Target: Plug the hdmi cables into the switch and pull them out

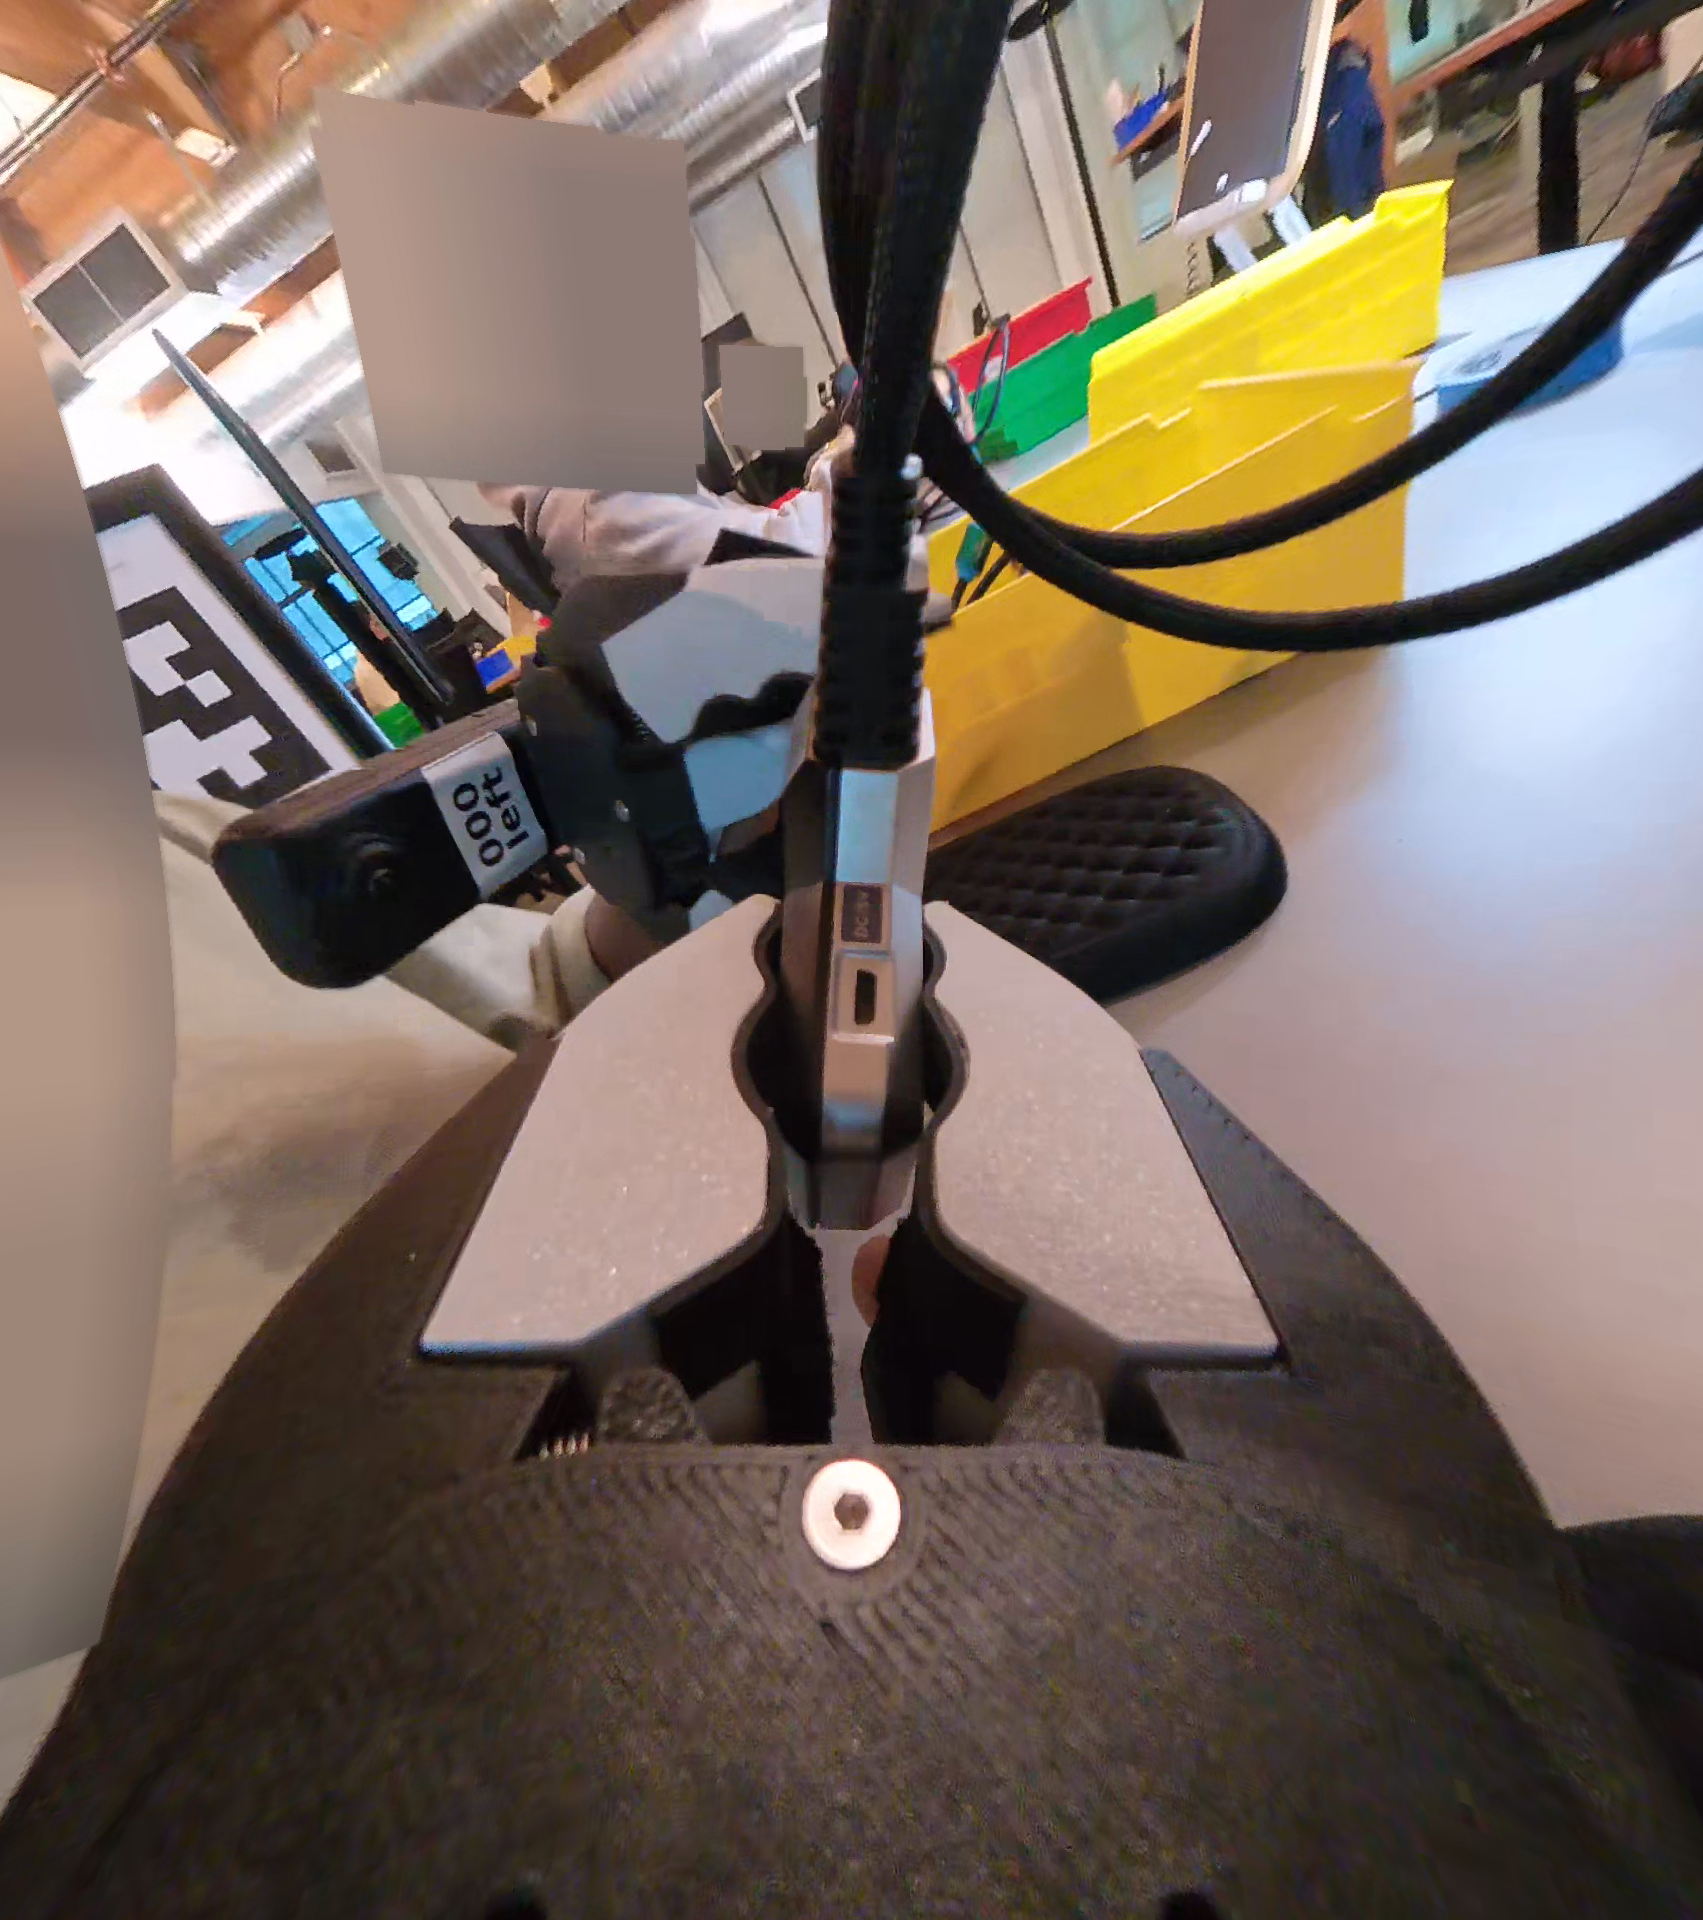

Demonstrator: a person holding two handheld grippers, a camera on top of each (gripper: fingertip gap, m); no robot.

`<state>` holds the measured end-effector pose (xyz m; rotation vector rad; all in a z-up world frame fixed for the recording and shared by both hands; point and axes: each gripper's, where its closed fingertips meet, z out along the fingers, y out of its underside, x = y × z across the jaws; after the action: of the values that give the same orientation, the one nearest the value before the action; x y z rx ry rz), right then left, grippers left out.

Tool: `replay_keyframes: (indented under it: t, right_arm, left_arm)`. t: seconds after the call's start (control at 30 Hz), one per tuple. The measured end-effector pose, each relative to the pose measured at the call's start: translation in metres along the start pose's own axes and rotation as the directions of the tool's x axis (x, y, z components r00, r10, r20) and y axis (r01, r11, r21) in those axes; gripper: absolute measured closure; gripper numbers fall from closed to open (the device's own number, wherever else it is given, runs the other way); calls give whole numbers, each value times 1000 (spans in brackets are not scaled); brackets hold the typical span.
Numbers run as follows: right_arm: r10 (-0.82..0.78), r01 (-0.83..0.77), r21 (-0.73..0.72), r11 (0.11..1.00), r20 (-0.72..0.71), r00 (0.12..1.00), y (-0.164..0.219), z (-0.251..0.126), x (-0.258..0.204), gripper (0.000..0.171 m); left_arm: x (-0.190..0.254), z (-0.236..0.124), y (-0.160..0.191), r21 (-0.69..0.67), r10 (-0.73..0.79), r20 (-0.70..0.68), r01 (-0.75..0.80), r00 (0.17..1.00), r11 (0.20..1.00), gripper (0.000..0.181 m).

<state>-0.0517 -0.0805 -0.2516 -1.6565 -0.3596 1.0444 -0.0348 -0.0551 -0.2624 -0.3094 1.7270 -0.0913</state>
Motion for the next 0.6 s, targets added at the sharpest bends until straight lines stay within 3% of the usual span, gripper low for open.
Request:
replay_keyframes:
  t: [0.07, 0.17, 0.23, 0.27, 0.3, 0.37, 0.4, 0.43, 0.47, 0.5, 0.53, 0.6]
  right_arm:
    - [-4, 4, -33, 999, 1, 1000, 4, 3, -1, 149]
    - [-47, 47, -13, 999, 9, 999, 0, 4, -7, 149]
    - [-198, 198, -12, 980, 2, 980, -3, 5, -15, 142]
    - [-302, 302, -18, 953, -6, 953, -5, 6, -20, 133]
    - [-411, 411, -12, 912, -42, 911, -9, 6, -23, 111]
    - [-683, 686, -36, 727, -142, 716, -19, 3, -29, 63]
    - [-819, 823, -75, 563, -181, 544, -22, 0, -34, 42]
    - [-929, 930, -126, 345, -190, 318, -22, -3, -41, 36]
    - [-978, 974, -186, 128, -187, 93, -22, -5, -47, 39]
    - [-982, 968, -248, -32, -174, -78, -22, -8, -51, 47]
    - [-974, 950, -286, -128, -146, -176, -21, -9, -54, 52]
    - [-967, 930, -304, -207, -77, -241, -17, -9, -57, 71]
  left_arm:
    - [-5, 3, 1, -28, 37, 61, -36, 997, 999, 128]
    - [-8, -2, -3, 10, -42, 71, 42, 997, 999, 130]
    - [-10, -6, -7, 62, -146, 43, 143, 988, 988, 130]
    - [-11, -8, -9, 100, -211, 21, 208, 977, 973, 130]
    - [-13, -11, -11, 142, -278, -1, 275, 961, 951, 130]
    - [-19, -18, -13, 207, -413, -56, 415, 909, 886, 130]
    - [-20, -21, -13, 225, -471, -104, 482, 876, 847, 130]
    - [-18, -23, -13, 235, -518, -167, 545, 839, 805, 130]
    - [-15, -25, -14, 235, -552, -241, 599, 799, 765, 130]
    - [-11, -27, -15, 233, -570, -304, 640, 763, 733, 131]
    - [-7, -28, -15, 223, -576, -361, 667, 734, 711, 131]
    - [1, -28, -16, 202, -569, -441, 695, 694, 690, 131]
